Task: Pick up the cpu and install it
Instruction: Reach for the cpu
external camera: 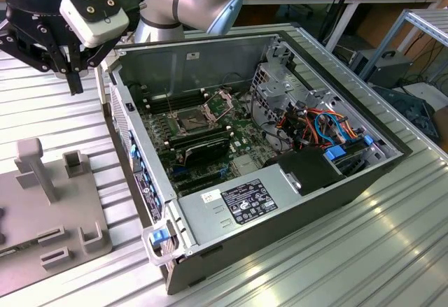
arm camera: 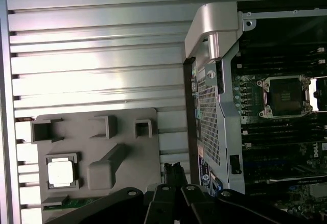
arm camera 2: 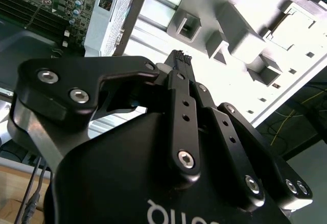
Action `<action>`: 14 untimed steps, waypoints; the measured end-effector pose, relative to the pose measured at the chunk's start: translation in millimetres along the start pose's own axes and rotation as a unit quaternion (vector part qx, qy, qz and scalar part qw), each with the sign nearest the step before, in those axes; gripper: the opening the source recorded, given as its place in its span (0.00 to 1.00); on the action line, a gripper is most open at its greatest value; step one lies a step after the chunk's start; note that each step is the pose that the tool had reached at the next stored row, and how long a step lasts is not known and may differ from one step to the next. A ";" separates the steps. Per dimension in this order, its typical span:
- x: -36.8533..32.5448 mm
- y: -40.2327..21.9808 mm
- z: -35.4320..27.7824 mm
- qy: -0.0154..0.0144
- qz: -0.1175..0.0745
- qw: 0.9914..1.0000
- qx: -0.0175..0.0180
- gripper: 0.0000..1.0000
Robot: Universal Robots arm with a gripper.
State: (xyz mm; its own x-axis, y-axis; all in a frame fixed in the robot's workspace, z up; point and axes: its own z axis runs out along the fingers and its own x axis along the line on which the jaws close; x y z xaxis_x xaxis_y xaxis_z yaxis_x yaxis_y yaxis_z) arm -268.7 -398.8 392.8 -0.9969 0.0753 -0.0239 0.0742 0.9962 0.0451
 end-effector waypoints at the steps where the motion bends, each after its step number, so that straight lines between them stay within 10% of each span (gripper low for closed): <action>1: 0.0 0.0 0.0 0.000 0.000 1.000 0.000 0.11; 14: 5.8 -0.4 -0.1 0.000 0.000 1.000 0.000 0.11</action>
State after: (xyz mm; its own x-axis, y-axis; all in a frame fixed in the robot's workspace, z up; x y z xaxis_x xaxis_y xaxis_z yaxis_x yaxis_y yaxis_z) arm -274.5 -398.9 392.8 -0.9969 0.0753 -0.0239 0.0741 0.9962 0.0451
